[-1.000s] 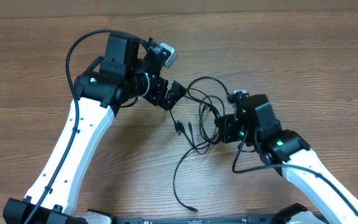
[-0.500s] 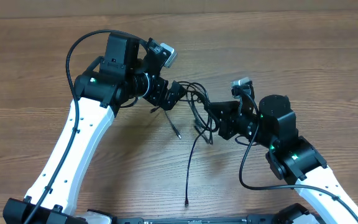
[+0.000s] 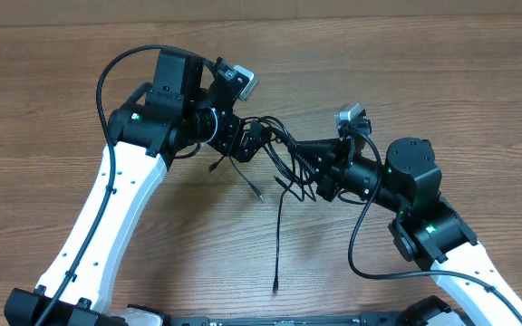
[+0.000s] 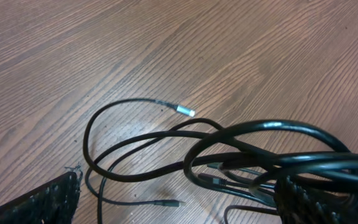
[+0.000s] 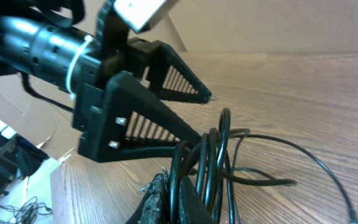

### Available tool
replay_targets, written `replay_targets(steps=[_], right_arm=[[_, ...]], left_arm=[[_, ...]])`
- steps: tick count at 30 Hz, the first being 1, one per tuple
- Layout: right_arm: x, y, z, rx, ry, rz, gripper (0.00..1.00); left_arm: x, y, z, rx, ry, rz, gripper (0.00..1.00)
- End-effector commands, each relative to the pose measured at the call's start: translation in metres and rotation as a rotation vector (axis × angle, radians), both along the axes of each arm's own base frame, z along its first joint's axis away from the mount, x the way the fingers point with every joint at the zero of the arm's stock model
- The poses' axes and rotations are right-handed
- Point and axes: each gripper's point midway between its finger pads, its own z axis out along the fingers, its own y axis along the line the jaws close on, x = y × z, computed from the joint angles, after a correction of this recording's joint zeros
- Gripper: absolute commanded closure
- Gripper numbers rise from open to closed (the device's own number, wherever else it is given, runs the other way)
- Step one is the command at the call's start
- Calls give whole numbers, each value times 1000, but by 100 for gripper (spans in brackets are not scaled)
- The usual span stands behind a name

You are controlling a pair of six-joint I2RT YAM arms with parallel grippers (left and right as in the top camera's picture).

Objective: Untangle cables

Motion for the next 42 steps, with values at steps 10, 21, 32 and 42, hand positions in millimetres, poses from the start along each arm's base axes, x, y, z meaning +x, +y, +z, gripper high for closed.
replay_targets(steps=[10, 21, 32, 42], right_arm=[[-15, 9, 38, 94, -56, 91, 96], [-37, 19, 70, 203, -110, 233, 96], [-41, 18, 95, 259, -197, 248, 96], [-30, 10, 80, 232, -129, 205, 96]], left_arm=[[0, 2, 2, -3, -1, 12, 0], [16, 7, -36, 70, 66, 47, 1], [23, 3, -102, 95, 265, 84, 0], [21, -3, -102, 53, 290, 63, 95]])
